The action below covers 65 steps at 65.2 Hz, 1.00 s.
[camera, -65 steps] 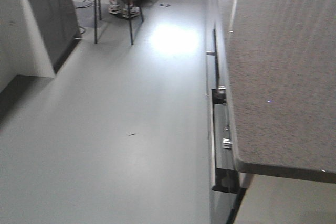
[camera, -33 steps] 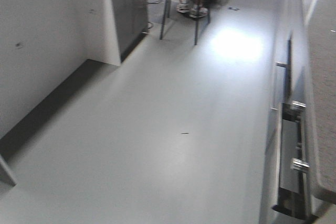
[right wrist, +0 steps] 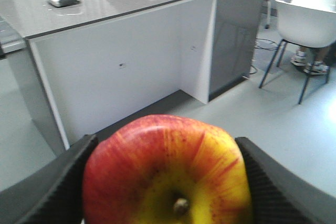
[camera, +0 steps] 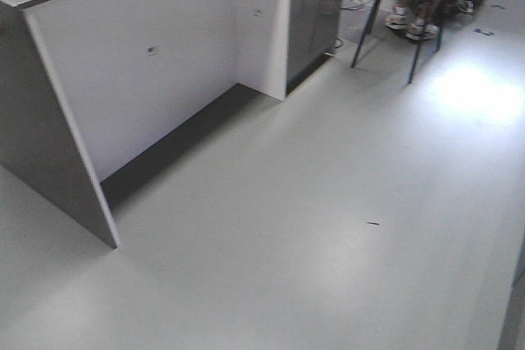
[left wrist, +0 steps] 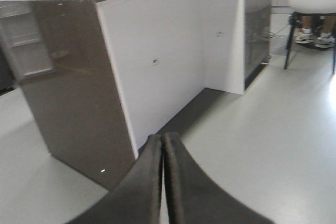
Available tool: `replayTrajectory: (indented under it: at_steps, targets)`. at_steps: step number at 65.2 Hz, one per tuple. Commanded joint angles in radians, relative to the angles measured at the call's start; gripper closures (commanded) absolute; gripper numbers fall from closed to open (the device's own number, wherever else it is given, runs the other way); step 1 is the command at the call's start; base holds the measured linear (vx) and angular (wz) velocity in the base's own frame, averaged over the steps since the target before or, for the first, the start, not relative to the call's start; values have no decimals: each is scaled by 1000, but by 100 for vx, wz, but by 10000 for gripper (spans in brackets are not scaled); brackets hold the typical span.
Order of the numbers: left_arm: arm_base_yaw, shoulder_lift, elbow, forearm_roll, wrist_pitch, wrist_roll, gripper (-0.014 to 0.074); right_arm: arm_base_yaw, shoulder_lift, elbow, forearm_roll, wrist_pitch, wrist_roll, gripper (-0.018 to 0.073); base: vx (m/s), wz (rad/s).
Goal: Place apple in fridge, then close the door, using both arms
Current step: 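Drive the base away from the counter toward the open fridge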
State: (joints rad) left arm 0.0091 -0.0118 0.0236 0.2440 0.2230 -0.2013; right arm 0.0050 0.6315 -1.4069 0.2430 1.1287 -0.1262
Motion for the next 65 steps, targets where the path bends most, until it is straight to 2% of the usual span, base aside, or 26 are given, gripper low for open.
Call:
replayTrajectory:
  at_steps: [1, 65]
  targets:
    - [-7, -15, -17, 3, -69, -2, 603, -5, 11, -19, 3, -85, -3, 429, 0, 42]
    - [-7, -15, -17, 3, -69, -2, 603, -5, 11, -19, 3, -80, -3, 429, 0, 46]
